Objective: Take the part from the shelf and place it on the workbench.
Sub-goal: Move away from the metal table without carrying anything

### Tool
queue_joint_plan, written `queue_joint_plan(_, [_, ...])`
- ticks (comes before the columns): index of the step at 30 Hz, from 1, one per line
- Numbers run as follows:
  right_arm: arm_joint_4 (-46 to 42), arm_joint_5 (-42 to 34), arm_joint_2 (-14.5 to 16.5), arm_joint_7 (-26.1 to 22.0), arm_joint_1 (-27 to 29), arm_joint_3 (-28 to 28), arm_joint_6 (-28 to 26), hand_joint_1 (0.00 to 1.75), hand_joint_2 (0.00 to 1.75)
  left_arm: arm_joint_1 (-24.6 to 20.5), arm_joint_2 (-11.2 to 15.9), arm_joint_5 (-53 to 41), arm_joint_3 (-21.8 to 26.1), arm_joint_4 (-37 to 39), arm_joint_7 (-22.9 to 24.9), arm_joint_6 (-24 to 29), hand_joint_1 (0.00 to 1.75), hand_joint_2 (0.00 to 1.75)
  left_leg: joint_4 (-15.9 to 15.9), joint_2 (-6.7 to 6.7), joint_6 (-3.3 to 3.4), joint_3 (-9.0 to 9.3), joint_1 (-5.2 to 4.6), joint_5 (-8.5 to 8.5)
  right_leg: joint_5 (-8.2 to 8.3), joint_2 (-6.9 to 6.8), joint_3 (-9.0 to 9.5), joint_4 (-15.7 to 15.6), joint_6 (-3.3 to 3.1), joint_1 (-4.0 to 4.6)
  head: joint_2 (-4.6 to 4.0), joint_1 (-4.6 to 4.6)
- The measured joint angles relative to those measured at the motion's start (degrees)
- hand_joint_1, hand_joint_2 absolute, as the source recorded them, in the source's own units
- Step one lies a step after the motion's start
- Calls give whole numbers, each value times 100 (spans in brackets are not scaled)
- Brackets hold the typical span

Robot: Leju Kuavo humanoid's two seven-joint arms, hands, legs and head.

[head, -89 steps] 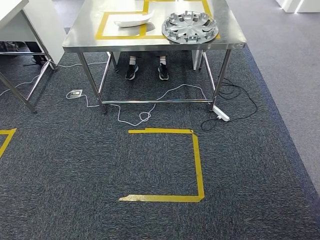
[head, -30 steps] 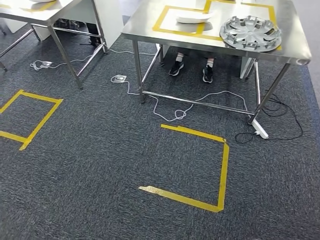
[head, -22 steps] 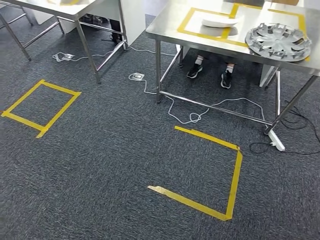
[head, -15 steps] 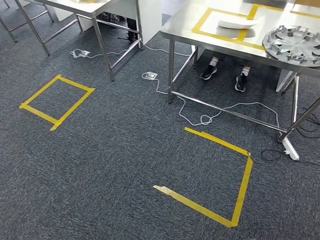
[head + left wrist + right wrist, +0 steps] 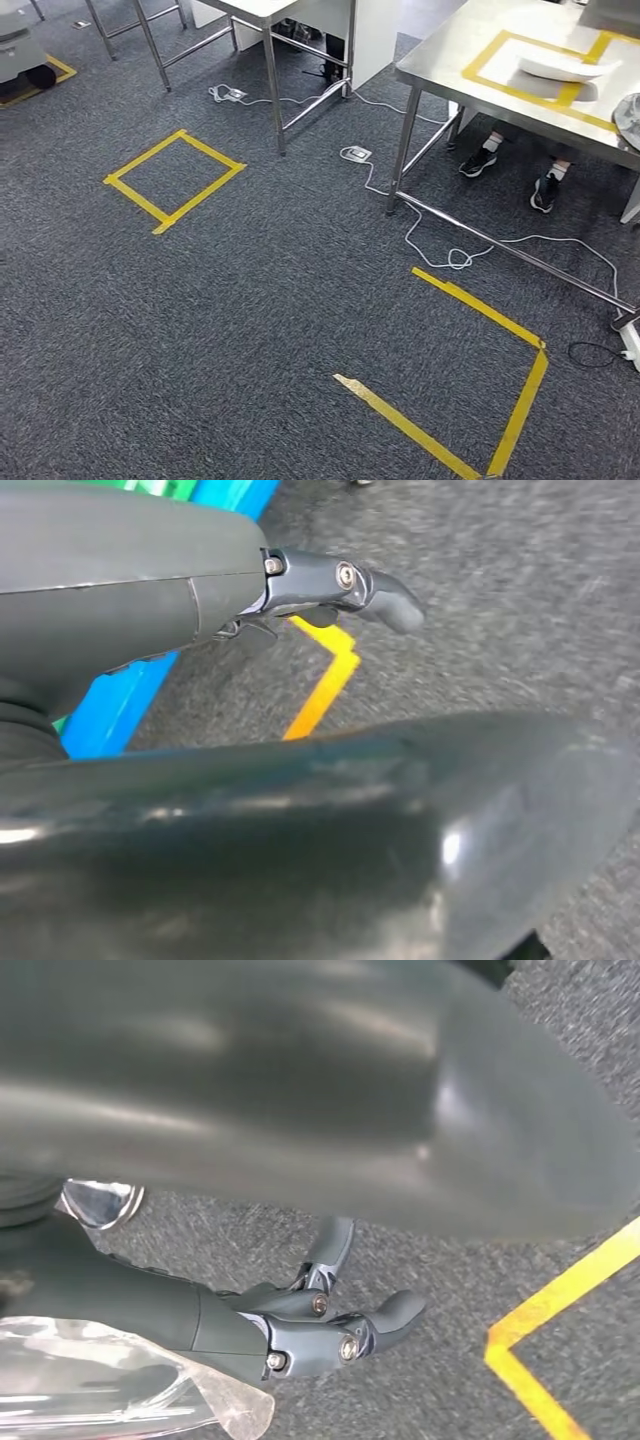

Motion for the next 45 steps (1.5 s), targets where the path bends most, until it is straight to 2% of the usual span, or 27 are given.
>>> queue_joint_plan(1, [2,1,-4,1,-12,4,0,0,0,13,0,1,-1,2,-1,1,0,0,-27,-57,39,7,8,16,-44,58,13,23,27,-10,0,7])
queue_joint_plan(3, [4,6,-15,13,-24,26,0,0,0,11,-1,-2,-2,7,-4,1,0,0,-80,-169,110,25,29,50,-296,357,-146,388,55,-29,1,28])
queue_joint_plan(5, [13,1,-37,49,-26,69,0,0,0,-7,-7,-10,-1,11,-12,1,0,0,-81,-293,140,21,15,48,-644,640,-549,1187,55,-31,1,40])
queue_joint_plan(6, [19,-6,-49,71,-28,97,0,0,0,-12,-10,-15,0,15,-16,1,0,0,-80,-365,147,25,7,44,-726,688,-750,1530,53,-29,1,41])
queue_joint_plan(7, [25,-10,-60,91,-33,127,0,0,0,-12,-14,-21,1,18,-19,1,0,0,-78,-439,153,36,-2,37,-693,708,-876,1688,49,-27,1,38])
queue_joint_plan(9, [33,-16,-79,118,-50,181,0,0,0,-12,-18,-32,1,25,-20,1,0,0,-72,-592,152,77,-12,17,-298,759,-814,1326,31,-28,0,37])
queue_joint_plan(11, [42,-25,-101,134,-66,240,0,0,0,-20,-21,-45,1,27,-22,1,0,0,-51,-743,124,101,-19,-15,115,1031,-542,587,0,-45,-1,38])
queue_joint_plan(13, [52,-45,-126,152,-93,313,0,0,0,-25,-19,-69,1,29,-23,-2,0,0,-23,-882,70,65,-14,-30,202,1259,-372,202,-19,-56,0,33])
queue_joint_plan(15, [58,-90,-161,175,-131,387,0,0,0,-8,-15,-97,1,31,-19,-5,0,0,-11,-1022,0,11,11,-11,173,1192,-321,148,-42,-47,1,30])
queue_joint_plan(16, [59,-115,-177,184,-150,421,0,0,0,8,-14,-109,-1,31,-14,-5,0,0,11,-1004,-35,-8,17,-20,184,1119,-300,132,-68,-48,1,30])
queue_joint_plan(18, [60,-177,-200,179,-189,497,0,0,0,25,-8,-156,6,31,6,-4,0,0,293,-731,-97,-141,8,-196,195,950,-267,91,-135,-58,0,5])
queue_joint_plan(20, [67,-305,-233,134,-232,620,0,0,0,32,-6,-250,37,28,51,-1,0,0,1002,-396,-152,-497,20,-548,173,759,-256,82,-187,-44,0,-17])
queue_joint_plan(22, [95,-485,-274,32,-318,786,0,0,0,74,-6,-334,85,20,101,1,0,0,1589,-303,-190,-798,49,-723,139,575,-266,83,-203,-32,-1,-15])
queue_joint_plan(23, [115,-584,-292,-40,-380,876,2,0,0,111,-6,-361,112,12,118,1,0,0,1603,-286,-199,-808,60,-653,118,496,-263,83,-200,-30,-1,-16])
queue_joint_plan(25, [162,-822,-322,-215,-522,1076,26,0,0,173,14,-367,159,-15,140,1,0,0,1010,-180,-192,-497,67,-286,70,350,-212,83,-173,-29,0,-19])
queue_joint_plan(26, [190,-965,-339,-324,-595,1189,45,0,0,181,42,-330,169,-40,141,1,0,0,610,-47,-176,-289,49,-140,42,279,-178,87,-146,-18,0,-19])
queue_joint_plan(28, [258,-1243,-377,-541,-751,1429,91,0,0,170,116,-192,166,-98,96,1,0,0,124,126,-116,-46,15,-16,-4,149,-128,92,-86,11,-1,-10])
queue_joint_plan(29, [298,-1363,-399,-632,-840,1556,109,0,0,167,153,-109,160,-121,57,1,0,0,70,131,-85,-37,-5,-29,-18,87,-107,90,-60,23,-1,-7])
queue_joint_plan(31, [373,-1548,-438,-765,-1023,1788,152,0,0,186,219,26,141,-145,-17,1,0,0,46,-1,-18,-57,0,-3,-42,4,-55,78,-13,12,1,-4])
queue_joint_plan(33, [440,-1687,-457,-860,-1165,1976,199,0,0,203,276,109,122,-165,-72,1,0,0,-4,-116,49,-43,20,28,-199,218,-117,274,25,-7,2,14])
queue_joint_plan(35, [530,-1804,-461,-927,-1269,2158,234,0,0,190,315,156,111,-184,-107,0,0,0,-24,-235,95,-35,25,35,-536,570,-468,962,33,-18,1,39])
queue_joint_plan(37, [631,-1911,-461,-985,-1360,2351,257,0,0,173,340,209,102,-190,-132,-1,0,0,-23,-374,116,-29,17,26,-739,699,-880,1672,32,-19,0,42])
queue_joint_plan(38, [672,-1947,-461,-1010,-1401,2435,263,0,0,172,351,235,100,-190,-145,-1,0,0,-21,-449,118,-18,15,20,-675,714,-976,1764,32,-21,0,41])
queue_joint_plan(40, [735,-1987,-463,-1040,-1472,2563,269,0,0,172,369,266,97,-190,-168,-3,0,0,-15,-608,100,23,19,-1,-243,777,-860,1303,30,-36,1,42])
queue_joint_plan(42, [781,-1998,-466,-1049,-1525,2659,275,0,0,164,383,273,96,-192,-186,-7,0,0,16,-762,50,44,18,-39,110,1054,-573,582,27,-75,0,39])
queue_joint_plan(44, [812,-2013,-471,-1055,-1567,2737,280,0,0,159,400,275,90,-198,-195,-10,0,0,42,-899,-21,1,32,-49,144,1236,-418,283,5,-80,0,37])
queue_joint_plan(45, [822,-2027,-474,-1061,-1585,2766,279,0,0,162,411,279,81,-201,-197,-10,0,0,52,-969,-58,-28,44,-40,131,1200,-394,250,-19,-68,0,36])
